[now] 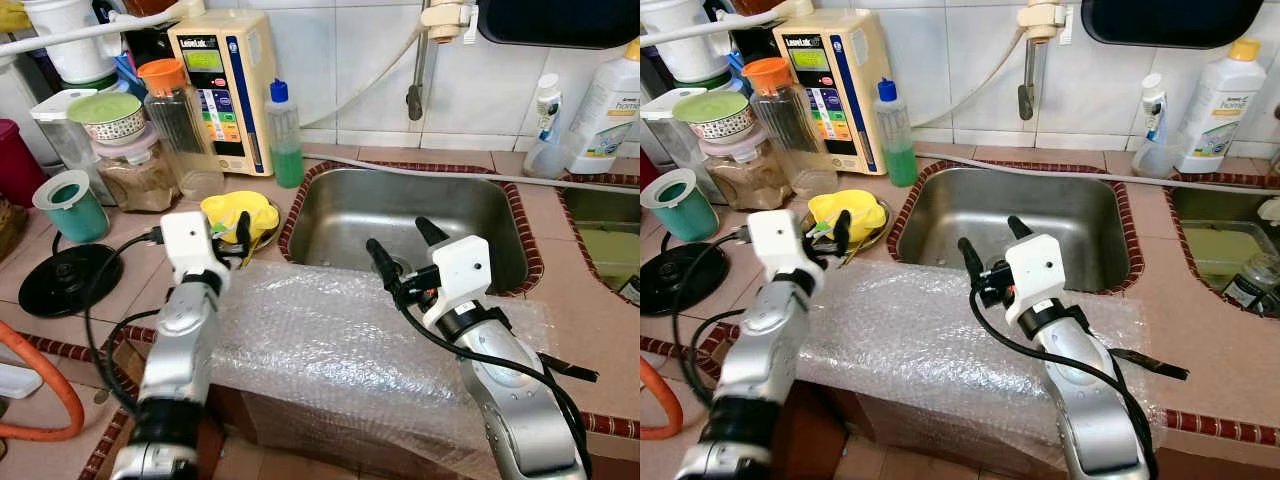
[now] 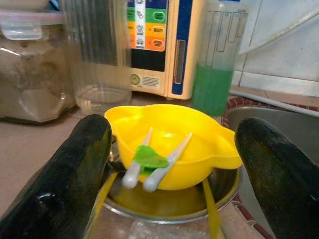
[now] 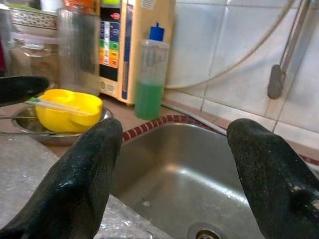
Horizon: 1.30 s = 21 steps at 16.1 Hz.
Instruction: Kitchen organization
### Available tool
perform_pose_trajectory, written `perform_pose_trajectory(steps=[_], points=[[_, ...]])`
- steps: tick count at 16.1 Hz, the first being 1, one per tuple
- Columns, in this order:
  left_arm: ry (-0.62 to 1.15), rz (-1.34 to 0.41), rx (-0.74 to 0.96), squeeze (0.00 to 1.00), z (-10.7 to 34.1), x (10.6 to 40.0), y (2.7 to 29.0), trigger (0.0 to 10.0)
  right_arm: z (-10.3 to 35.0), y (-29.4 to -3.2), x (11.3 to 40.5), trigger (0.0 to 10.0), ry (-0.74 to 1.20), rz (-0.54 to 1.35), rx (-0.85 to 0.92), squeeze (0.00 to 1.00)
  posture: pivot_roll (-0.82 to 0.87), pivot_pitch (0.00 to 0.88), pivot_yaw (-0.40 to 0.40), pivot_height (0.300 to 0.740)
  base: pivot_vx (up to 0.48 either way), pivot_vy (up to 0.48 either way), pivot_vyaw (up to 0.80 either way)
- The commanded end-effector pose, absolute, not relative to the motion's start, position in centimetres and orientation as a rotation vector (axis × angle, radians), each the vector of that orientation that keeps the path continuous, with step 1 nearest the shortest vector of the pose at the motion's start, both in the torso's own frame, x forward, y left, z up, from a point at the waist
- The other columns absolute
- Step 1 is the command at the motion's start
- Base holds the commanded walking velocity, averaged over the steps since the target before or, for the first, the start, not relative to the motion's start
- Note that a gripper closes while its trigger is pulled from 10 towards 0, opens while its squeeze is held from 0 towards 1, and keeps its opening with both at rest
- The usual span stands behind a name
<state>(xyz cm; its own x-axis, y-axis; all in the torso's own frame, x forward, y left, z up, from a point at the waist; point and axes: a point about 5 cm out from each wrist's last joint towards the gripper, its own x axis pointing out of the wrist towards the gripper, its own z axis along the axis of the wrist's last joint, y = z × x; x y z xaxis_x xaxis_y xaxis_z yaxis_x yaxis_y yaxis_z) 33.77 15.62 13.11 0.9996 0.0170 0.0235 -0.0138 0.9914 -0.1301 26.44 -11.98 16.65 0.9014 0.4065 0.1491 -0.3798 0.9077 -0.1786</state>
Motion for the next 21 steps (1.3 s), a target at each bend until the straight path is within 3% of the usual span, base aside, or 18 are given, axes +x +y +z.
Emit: perform_pose_trajectory(steps=[1, 4, 5, 6, 7, 9, 21], points=[[-0.035, 0.018, -0.138, 0.0, 13.4, 34.2, 15.9, 10.0, 17.2, -11.6, 26.1, 10.0, -0.203, 0.439, -0.141, 0.0, -0.08, 0.0, 0.102, 0.74, 0.0, 0.0, 0.0], [0.014, 0.026, -0.193, 0.0, 12.3, 34.7, 15.5, 10.0, 17.2, -11.6, 25.7, 10.0, -0.18, 0.472, -0.129, 0.0, -0.1, 0.0, 0.114, 0.74, 0.0, 0.0, 0.0], [0.018, 0.036, -0.196, 0.0, 12.2, 34.8, 15.7, 8.0, 17.2, -11.5, 25.6, 10.0, -0.175, 0.482, -0.118, 0.0, -0.1, 0.0, 0.117, 0.74, 0.0, 0.0, 0.0], [0.023, 0.04, -0.205, 0.0, 12.1, 34.8, 15.8, 4.7, 17.2, -11.4, 25.6, 10.0, -0.171, 0.491, -0.116, 0.0, -0.1, 0.0, 0.119, 0.74, 0.0, 0.0, 0.0], [0.027, 0.045, -0.219, 0.0, 11.9, 34.9, 16.0, 0.5, 17.0, -11.2, 25.3, 10.0, -0.164, 0.504, -0.114, 0.0, -0.1, 0.0, 0.12, 0.74, 0.0, 0.0, 0.0], [0.029, 0.057, -0.23, 0.0, 11.7, 35.0, 16.2, 0.0, 17.0, -11.2, 25.3, 10.0, -0.164, 0.506, -0.113, 0.0, -0.1, 0.0, 0.119, 0.74, 0.0, 0.0, 0.0], [0.018, 0.076, -0.276, 0.0, 11.6, 34.9, 16.8, 0.0, 17.0, -11.1, 25.7, 10.0, -0.162, 0.51, -0.107, 0.0, -0.08, 0.0, 0.122, 0.74, 0.0, 0.0, 0.0]])
